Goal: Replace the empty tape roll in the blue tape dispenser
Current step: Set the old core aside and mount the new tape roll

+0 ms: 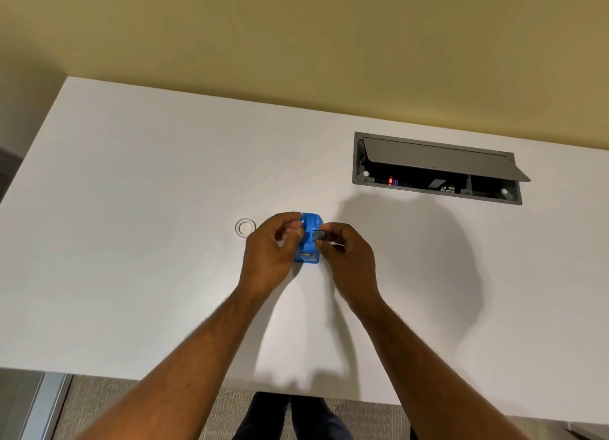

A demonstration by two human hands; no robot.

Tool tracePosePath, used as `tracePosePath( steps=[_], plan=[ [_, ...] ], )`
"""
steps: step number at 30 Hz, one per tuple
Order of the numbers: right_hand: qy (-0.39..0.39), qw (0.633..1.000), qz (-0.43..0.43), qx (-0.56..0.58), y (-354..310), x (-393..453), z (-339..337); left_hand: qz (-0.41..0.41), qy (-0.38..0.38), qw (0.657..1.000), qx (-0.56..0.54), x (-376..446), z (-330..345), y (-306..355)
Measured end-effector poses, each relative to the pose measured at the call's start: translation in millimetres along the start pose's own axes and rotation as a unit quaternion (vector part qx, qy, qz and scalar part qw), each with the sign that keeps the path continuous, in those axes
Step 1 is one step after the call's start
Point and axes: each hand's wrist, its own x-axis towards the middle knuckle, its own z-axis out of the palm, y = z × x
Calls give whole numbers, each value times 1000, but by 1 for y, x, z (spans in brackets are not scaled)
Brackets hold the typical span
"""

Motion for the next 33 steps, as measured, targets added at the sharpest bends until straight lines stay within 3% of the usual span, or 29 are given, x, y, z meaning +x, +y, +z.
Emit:
tracePosePath(
  steps=[8,14,20,24,33],
  plan=[
    [7,999,-32,3,-3,-2,4,-33,-55,996,-56,-2,7,6],
    [-28,997,-56,-37,3,-1,1,-39,-36,998,-21,1,7,4],
    [107,972,-19,-207,24,19,-23,-61,-12,998,-29,1,6,3],
    [59,957,47,-280,40,27,-28,-60,-10,998,-32,1,7,2],
    [54,940,-5,-337,43,36,-19,-60,-7,997,-41,0,12,3]
  ],
)
